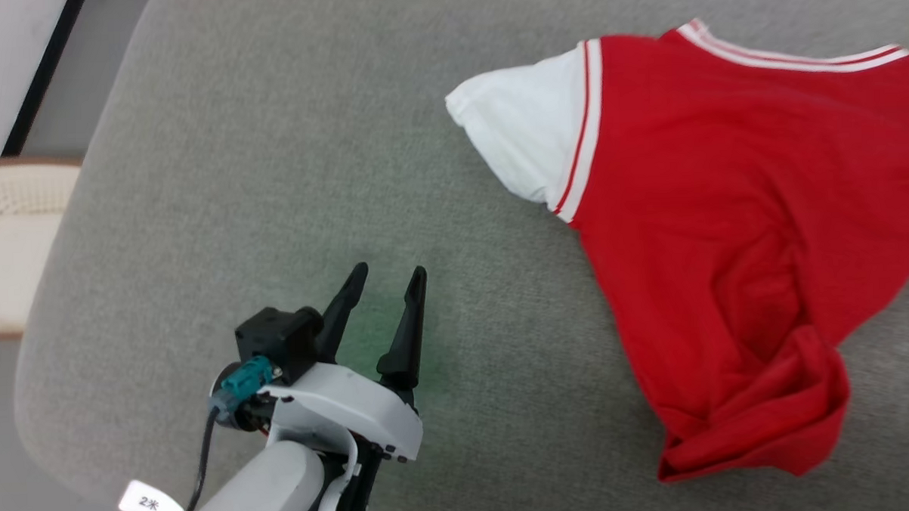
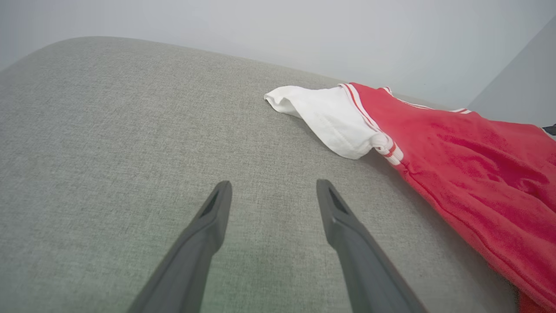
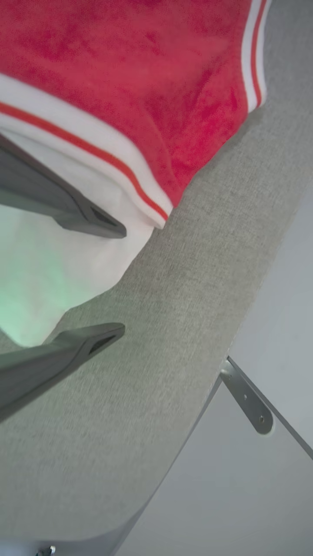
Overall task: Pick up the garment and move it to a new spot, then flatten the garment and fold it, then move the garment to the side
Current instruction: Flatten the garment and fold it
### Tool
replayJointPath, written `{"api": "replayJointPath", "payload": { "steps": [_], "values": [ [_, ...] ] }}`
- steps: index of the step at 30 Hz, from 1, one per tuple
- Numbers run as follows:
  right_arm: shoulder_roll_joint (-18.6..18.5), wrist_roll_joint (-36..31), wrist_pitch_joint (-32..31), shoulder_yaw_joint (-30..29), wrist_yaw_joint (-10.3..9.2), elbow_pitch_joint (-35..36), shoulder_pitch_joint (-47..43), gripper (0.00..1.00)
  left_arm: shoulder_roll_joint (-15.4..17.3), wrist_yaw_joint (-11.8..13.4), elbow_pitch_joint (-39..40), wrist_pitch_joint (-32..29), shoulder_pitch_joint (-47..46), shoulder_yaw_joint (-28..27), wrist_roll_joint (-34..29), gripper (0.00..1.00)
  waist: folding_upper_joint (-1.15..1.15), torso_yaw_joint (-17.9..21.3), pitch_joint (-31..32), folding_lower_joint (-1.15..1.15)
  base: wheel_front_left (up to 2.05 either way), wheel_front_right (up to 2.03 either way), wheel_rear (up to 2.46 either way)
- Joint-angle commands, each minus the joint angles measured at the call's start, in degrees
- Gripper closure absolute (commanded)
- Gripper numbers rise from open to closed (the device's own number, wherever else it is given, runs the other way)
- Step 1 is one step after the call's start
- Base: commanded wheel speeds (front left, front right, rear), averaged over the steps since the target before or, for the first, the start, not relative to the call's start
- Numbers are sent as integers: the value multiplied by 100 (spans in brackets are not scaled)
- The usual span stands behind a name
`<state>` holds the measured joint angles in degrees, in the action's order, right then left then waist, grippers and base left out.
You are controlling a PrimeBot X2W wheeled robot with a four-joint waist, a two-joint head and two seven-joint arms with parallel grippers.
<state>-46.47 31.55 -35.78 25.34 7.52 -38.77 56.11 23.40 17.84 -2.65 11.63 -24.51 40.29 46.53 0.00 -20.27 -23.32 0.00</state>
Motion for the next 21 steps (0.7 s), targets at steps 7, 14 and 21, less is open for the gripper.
{"api": "replayJointPath", "payload": {
  "steps": [7,14,21],
  "values": [
    [141,256,-173,614,-2,-191,-52,0,42,16,94,-10,-67,-79,61,0,0,-215,-327,0,0,0,0],
    [176,551,-156,1043,20,-85,114,0,152,86,235,-110,-139,-108,16,0,0,-98,-364,0,0,0,0],
    [208,636,-59,1377,20,-142,231,0,184,147,372,-141,-115,-117,36,0,0,2,-393,0,0,0,0]
  ]
}}
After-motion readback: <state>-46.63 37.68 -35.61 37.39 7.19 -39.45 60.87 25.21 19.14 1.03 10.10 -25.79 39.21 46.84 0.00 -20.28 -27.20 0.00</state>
